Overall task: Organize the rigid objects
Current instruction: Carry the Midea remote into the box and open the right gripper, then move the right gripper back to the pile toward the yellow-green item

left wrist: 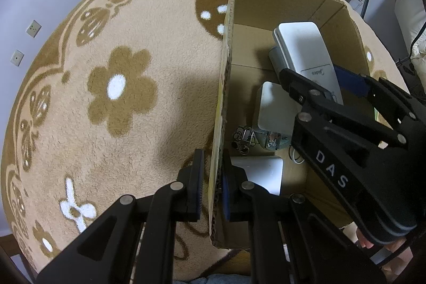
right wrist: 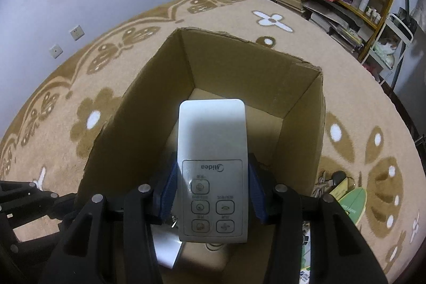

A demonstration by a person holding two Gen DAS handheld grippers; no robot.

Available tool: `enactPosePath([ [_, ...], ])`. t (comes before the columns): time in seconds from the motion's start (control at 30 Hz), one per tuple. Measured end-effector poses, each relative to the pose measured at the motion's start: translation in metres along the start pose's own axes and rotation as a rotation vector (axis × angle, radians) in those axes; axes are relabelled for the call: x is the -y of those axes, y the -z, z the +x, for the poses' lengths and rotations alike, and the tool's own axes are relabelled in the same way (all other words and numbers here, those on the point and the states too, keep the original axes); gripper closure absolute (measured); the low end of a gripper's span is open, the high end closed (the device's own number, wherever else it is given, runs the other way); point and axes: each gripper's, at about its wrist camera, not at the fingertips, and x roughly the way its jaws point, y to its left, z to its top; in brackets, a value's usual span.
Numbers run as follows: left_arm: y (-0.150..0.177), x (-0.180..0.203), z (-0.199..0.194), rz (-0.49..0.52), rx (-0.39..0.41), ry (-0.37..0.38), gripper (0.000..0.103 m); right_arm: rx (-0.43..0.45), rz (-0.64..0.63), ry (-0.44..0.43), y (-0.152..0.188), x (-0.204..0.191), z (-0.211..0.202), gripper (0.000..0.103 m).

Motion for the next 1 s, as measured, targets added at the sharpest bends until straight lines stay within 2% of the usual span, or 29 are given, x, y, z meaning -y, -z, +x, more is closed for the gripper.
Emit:
enactPosePath([
  [0.17,-0.001,-0.001,0.001,-0.001,-0.002,-0.001,0.091,0.029,0.032,-0.033,0.001,0.006,-0.01,0.051],
  [0.3,-0.001,-0.002,0.002,-0.003,-0.003,0.004,0.091,0.044,0.032,-0.017,0.001,0.009,-0.021,0.051],
  [0.37,-0.001,-0.002,0.001,-0.004,-0.004,0.006,0.091,0.058,0.049,-0.026,0.002,0.014,-0.028,0.046],
  [0.43,-0.001,-0.001,0.001,-0.001,-0.003,0.002,0.09,0.087,0.066,-0.039,0.003,0.019,-0.039,0.034],
  [0.63,-0.001,-0.002,0.001,-0.003,-0.004,0.007,0.09,0.161,0.126,0.002,0.013,0.043,-0.066,0.013],
  [0.87,-0.001,-0.001,0.002,-0.001,-0.005,0.004,0.091,0.165,0.269,0.053,0.034,0.086,-0.067,0.009],
  [1.0,-0.001,-0.003,0.001,-0.013,-0.009,0.016,0.091,0.187,0.31,0.08,0.044,0.101,-0.072,0.009],
])
